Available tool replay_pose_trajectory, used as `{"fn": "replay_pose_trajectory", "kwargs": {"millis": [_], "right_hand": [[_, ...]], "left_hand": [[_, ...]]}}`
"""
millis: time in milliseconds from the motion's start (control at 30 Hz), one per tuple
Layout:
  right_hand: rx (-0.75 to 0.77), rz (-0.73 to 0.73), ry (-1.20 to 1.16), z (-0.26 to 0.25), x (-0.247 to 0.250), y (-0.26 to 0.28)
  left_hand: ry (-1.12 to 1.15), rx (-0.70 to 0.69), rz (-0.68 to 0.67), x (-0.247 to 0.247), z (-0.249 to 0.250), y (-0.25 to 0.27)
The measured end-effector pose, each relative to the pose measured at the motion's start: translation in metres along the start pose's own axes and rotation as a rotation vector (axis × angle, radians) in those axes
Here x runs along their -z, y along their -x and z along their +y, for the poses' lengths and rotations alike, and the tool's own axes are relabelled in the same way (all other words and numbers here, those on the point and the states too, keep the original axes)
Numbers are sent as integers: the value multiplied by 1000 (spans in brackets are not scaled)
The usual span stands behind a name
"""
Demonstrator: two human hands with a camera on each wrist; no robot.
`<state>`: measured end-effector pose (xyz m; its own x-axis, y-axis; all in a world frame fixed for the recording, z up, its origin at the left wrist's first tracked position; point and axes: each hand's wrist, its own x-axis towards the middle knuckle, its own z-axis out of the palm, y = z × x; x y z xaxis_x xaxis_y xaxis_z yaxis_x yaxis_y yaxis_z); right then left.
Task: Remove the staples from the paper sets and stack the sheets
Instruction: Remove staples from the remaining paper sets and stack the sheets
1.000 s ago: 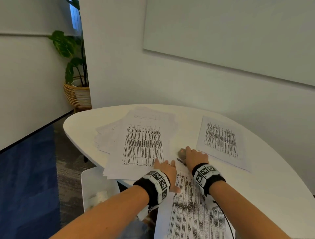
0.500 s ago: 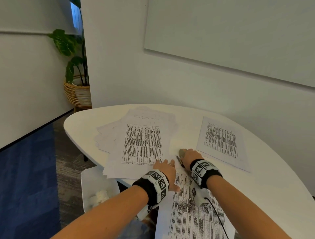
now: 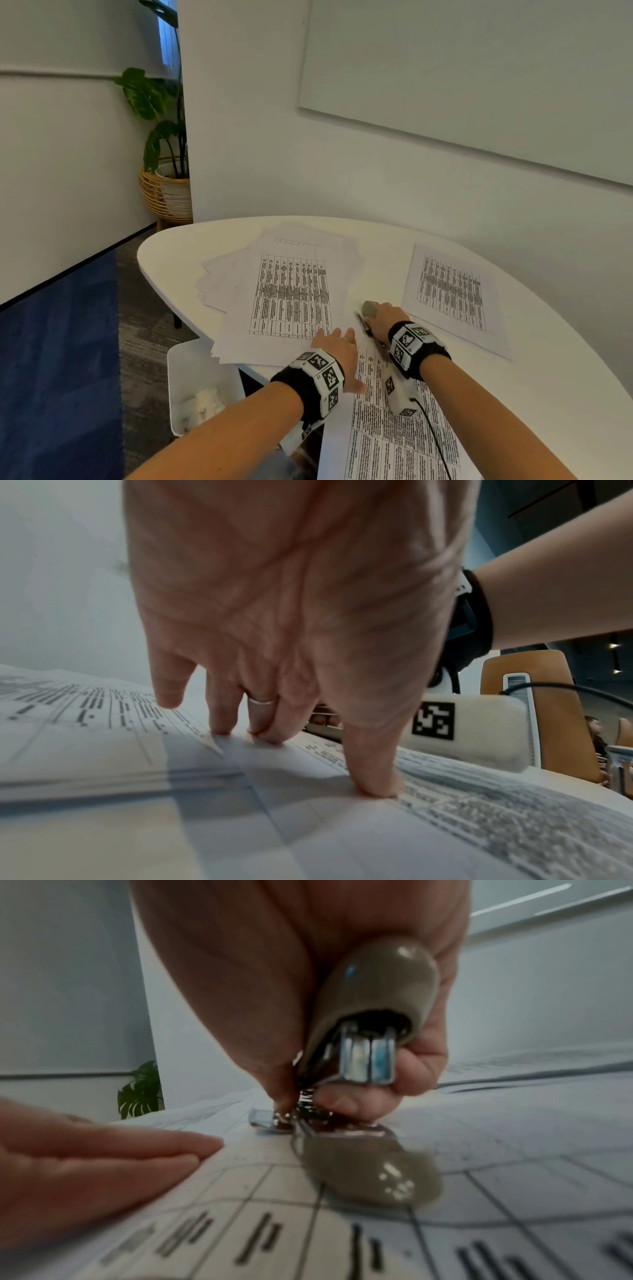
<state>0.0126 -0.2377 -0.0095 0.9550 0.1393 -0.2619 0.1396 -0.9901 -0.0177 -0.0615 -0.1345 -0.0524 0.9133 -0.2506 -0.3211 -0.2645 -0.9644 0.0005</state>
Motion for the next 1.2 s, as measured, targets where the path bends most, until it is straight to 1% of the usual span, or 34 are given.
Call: {"fn": "replay_pose_trajectory", "kwargs": {"millis": [100, 167, 233, 333, 400, 500, 533, 567, 667, 733, 800, 867, 933, 1000, 1100, 1200], "right_hand": [[-22, 19, -82, 6, -2, 0], [-91, 31, -167, 11, -2, -5], [-127, 14, -228, 14, -2, -10], [-100, 18, -245, 17, -5, -14], [-67, 27, -299, 17, -6, -11], [27, -12, -405, 23, -4, 8], [70, -17, -422, 27, -3, 16], [106, -11, -434, 31, -3, 25], [181, 38, -462, 41, 1, 47], [212, 74, -454, 45, 4, 58], [264, 122, -424, 45, 6, 66], [315, 142, -403, 45, 7, 72], [353, 153, -372, 44, 5, 75], [378, 167, -347, 43, 2, 77], [415, 180, -346, 41, -4, 80], [445, 192, -341, 39, -8, 81]], "left_hand": [[2, -6, -6, 0, 1, 0], [-5, -6, -1, 1, 0, 1], [0, -10, -3, 1, -1, 1], [19, -24, -3, 2, -2, 0], [49, -32, -9, 3, -4, 1], [119, -46, -11, 7, -10, 5], [172, -45, 12, 12, -11, 6], [274, -37, 60, 16, -13, 6], [754, 28, 207, 30, -18, 4], [938, 58, 214, 39, -17, 2], [948, 73, 194, 42, -15, 2], [927, 59, 216, 38, -11, 3], [976, 67, 224, 31, -11, 3], [1029, 90, 199, 25, -13, 2], [1001, 93, 141, 21, -17, 3], [1168, 82, 56, 21, -22, 5]]}}
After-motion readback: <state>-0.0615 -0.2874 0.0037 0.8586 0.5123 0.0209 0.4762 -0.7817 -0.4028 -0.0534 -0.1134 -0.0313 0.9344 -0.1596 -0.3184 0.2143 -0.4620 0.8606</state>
